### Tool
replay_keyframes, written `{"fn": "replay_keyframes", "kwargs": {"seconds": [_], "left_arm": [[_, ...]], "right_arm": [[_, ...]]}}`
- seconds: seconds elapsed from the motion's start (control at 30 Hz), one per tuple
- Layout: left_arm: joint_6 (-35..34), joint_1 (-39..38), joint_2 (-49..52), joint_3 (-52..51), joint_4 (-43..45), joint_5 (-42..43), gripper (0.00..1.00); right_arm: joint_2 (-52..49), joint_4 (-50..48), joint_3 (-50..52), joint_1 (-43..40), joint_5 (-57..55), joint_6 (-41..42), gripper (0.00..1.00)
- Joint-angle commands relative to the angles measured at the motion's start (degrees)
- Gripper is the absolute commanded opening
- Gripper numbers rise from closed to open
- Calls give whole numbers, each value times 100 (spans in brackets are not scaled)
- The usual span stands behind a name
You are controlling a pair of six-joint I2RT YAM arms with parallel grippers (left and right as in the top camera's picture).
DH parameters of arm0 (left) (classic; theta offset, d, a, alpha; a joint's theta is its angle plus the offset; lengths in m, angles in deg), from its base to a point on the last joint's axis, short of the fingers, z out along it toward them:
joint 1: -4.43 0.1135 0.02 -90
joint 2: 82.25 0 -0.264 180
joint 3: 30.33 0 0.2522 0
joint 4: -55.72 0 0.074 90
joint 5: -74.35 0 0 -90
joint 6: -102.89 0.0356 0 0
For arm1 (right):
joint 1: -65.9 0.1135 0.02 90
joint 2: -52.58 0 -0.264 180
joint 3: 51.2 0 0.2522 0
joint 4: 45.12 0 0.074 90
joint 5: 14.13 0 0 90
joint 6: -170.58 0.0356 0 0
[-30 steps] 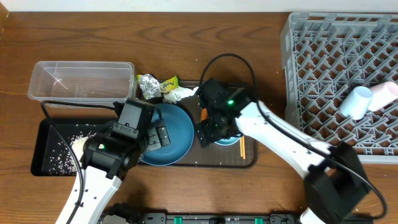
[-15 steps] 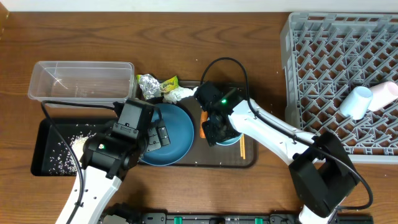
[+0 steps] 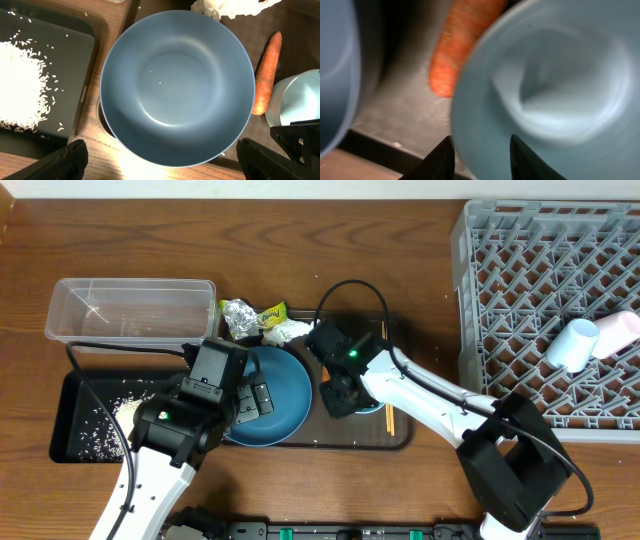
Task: Sort waste into correct bins and load items into the dishwasher rack
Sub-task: 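Grasp the light-blue bowl rim with the right gripper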
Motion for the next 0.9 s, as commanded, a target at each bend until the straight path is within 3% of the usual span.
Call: {"fn": "replay_keyframes", "kwargs": {"seconds": [0.0, 0.2, 0.3, 0.33, 0.6, 0.87], "left_arm": [[13, 20, -9, 72, -15, -111, 98], [13, 20, -9, 72, -15, -111, 98], [13, 20, -9, 72, -15, -111, 98], [13, 20, -9, 72, -15, -111, 98], [13, 20, -9, 72, -15, -111, 98], [13, 20, -9, 72, -15, -111, 98]], "right_arm": [[-50, 0, 184, 96, -564, 216, 33], [-48, -50, 166, 87, -584, 225, 24], [-17, 17, 42, 39, -562, 225, 4], [24, 70, -35, 7, -525, 225, 1], [616, 457, -940, -490, -258, 170, 1], [1683, 664, -1742, -1843, 398, -186, 1]]}}
